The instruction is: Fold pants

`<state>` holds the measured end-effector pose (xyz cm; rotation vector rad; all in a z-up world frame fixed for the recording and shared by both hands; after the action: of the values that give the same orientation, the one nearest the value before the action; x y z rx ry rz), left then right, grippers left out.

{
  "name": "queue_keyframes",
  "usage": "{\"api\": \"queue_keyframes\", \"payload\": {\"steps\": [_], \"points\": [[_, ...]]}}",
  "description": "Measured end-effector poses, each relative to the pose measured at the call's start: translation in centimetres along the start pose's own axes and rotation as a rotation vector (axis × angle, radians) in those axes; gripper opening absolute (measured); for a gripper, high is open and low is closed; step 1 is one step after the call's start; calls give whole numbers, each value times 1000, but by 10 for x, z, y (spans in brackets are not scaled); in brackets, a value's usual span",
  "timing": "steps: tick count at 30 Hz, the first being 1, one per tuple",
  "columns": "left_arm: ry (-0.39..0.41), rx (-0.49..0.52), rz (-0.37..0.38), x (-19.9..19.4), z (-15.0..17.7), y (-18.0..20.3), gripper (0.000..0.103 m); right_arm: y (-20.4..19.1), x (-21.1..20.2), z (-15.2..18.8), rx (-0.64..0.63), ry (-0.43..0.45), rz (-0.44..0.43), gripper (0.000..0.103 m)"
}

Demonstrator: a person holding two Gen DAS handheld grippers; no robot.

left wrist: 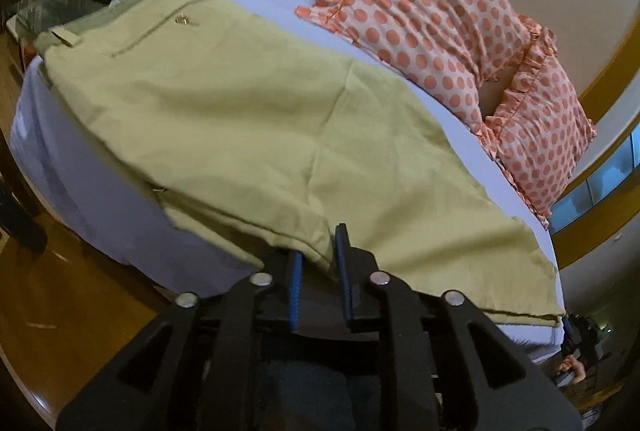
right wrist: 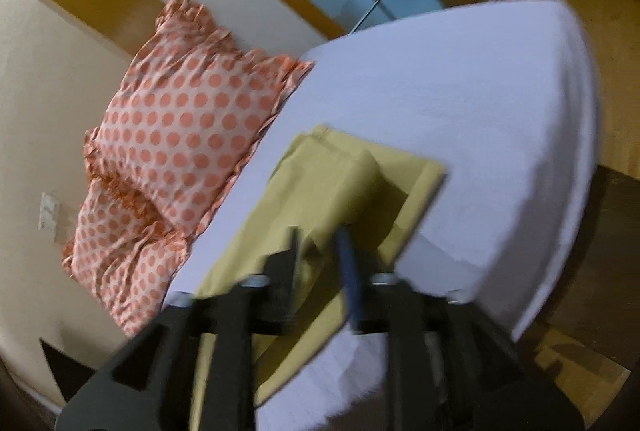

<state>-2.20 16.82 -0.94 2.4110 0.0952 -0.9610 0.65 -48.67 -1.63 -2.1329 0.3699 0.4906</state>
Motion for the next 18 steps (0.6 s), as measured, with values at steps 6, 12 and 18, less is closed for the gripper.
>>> {"api": "queue_keyframes", "payload": {"steps": [6, 12, 18], "points": [[116, 37, -45, -28, 7, -8, 45, 18, -14, -6, -19, 95, 66, 58], [202, -11, -68, -51, -1, -28, 54, 10, 7, 9, -89, 87, 54, 55], [214, -48, -84, -50, -5, -44, 56, 2, 20, 21, -179, 83, -17, 2]]}}
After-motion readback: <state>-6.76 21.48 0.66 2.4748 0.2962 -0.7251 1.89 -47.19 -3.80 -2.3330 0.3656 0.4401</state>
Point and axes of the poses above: each gripper's, at about its wrist camera, not at the fingertips, and x roughly the way its jaws point, y to its right, z to its underside, the point moved 3 cm from there along x, roughly the way its jaws point, and after that the axes turned 3 degrees about y, right-handed, at the moved point
